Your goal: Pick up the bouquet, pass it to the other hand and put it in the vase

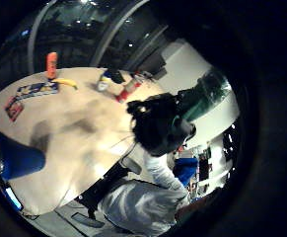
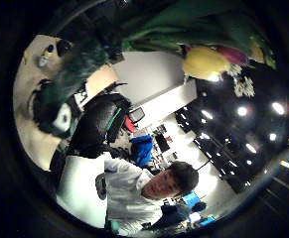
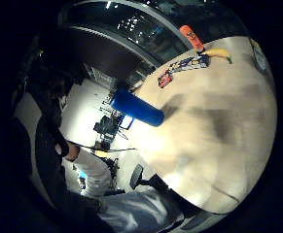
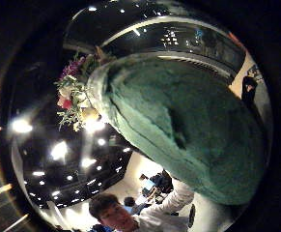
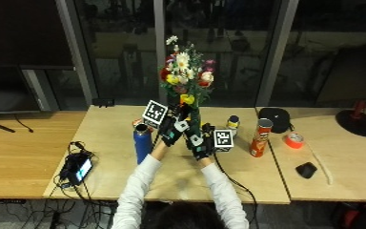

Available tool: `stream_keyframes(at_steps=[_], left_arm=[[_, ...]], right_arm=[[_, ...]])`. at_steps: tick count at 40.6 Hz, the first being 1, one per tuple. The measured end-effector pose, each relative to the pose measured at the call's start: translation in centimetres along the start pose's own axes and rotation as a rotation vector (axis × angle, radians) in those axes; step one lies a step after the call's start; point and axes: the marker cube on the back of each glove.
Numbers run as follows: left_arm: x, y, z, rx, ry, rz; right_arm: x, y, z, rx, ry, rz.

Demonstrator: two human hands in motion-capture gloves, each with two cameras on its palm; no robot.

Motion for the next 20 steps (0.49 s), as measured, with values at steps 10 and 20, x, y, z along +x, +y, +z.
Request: stream_keyframes(at_steps=[10,20], left_arm=[[-0.6,-0.8,2.4,0.185,0.12,-0.015],[-2.7,-0.8,1.0,0.36,0.004,0.261]], right_arm=[[1.3,1.3,4.7,0.004,-0.037,-0.04],[3.8,2.4,5.5,-0.113,0.088,-0.06]])
